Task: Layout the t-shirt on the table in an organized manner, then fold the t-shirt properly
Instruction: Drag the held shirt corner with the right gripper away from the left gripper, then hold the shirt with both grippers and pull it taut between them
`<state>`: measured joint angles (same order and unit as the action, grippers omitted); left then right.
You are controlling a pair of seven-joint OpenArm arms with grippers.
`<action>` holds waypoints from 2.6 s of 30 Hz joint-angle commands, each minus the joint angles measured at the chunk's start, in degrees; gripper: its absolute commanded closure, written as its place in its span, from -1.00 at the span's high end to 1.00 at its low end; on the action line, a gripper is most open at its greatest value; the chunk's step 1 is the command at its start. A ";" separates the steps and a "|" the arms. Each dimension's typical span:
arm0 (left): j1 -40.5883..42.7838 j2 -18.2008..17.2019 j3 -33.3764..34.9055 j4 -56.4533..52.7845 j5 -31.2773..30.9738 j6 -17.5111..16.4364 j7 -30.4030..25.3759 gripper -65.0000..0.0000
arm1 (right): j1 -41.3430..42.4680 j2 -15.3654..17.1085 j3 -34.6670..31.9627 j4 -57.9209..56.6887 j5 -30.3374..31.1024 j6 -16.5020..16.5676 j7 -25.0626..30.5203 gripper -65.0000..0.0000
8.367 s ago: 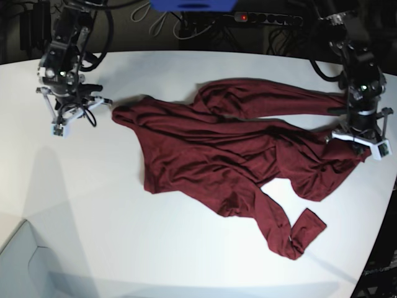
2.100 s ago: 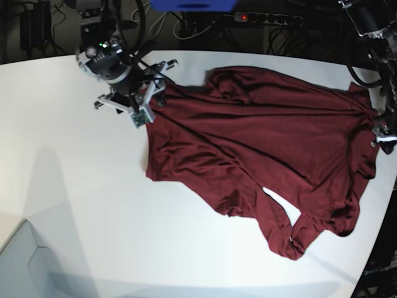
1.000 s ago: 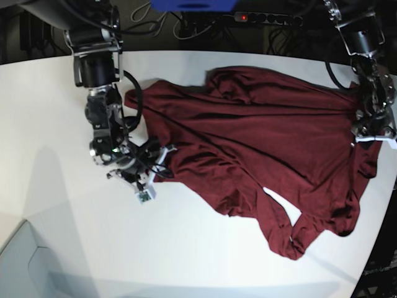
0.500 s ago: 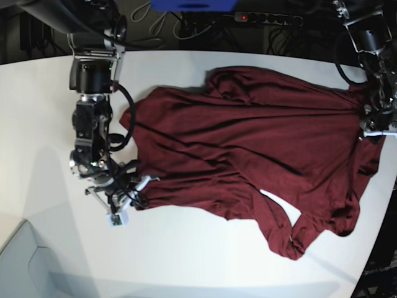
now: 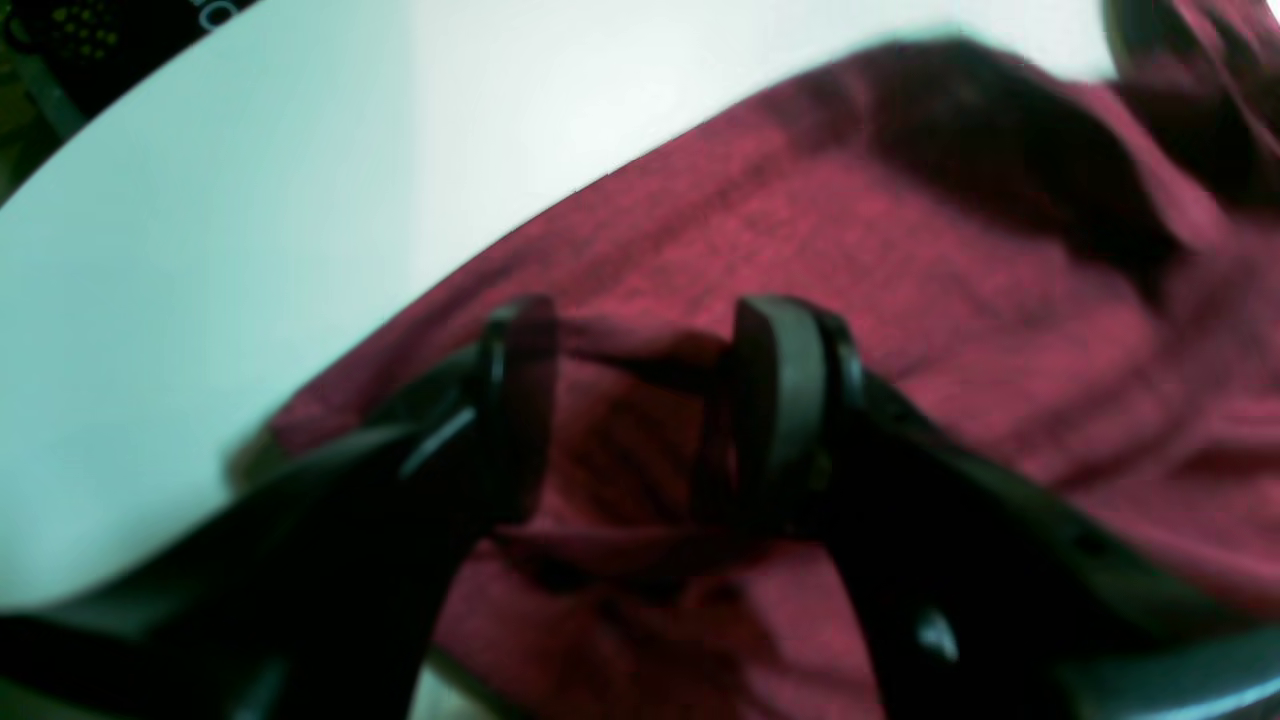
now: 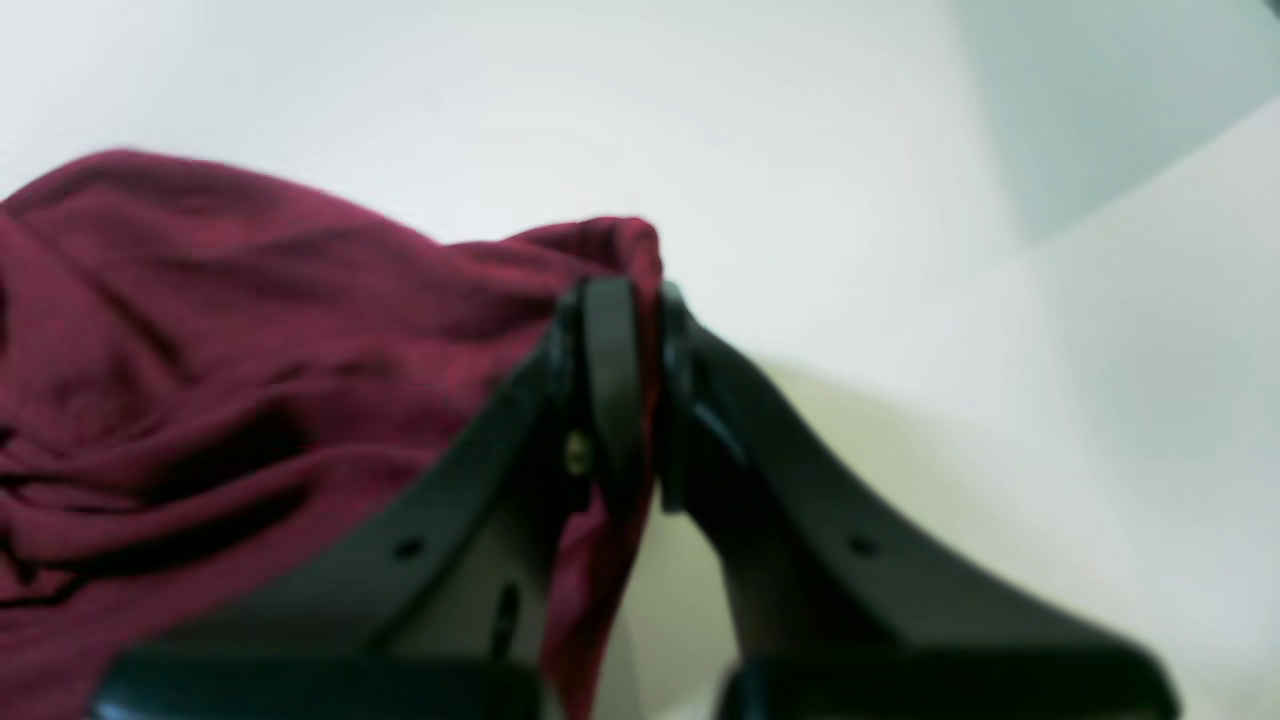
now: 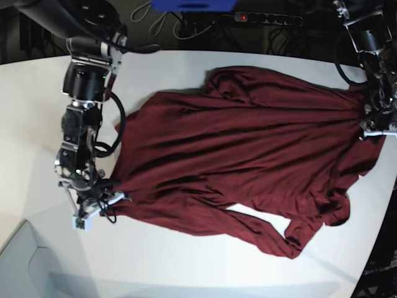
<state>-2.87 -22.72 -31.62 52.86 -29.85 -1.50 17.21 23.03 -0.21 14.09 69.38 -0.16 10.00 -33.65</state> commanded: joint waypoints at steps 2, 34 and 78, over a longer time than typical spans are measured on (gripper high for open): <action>1.34 -0.44 -0.08 -0.07 0.26 1.54 3.67 -0.12 | 2.16 -0.10 -0.50 0.90 0.47 0.15 0.90 -0.91; -0.33 0.96 -7.37 18.66 -0.35 1.54 4.37 -0.12 | -25.97 -5.81 -0.50 25.69 0.56 0.15 -3.41 0.14; -15.02 -1.94 12.23 -17.83 0.26 1.54 -11.10 -0.12 | -37.22 -8.63 0.99 33.78 0.47 0.15 -3.41 -1.00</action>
<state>-17.65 -24.10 -19.40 35.11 -29.39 -0.25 3.97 -14.31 -8.69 14.92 102.19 0.05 10.20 -38.02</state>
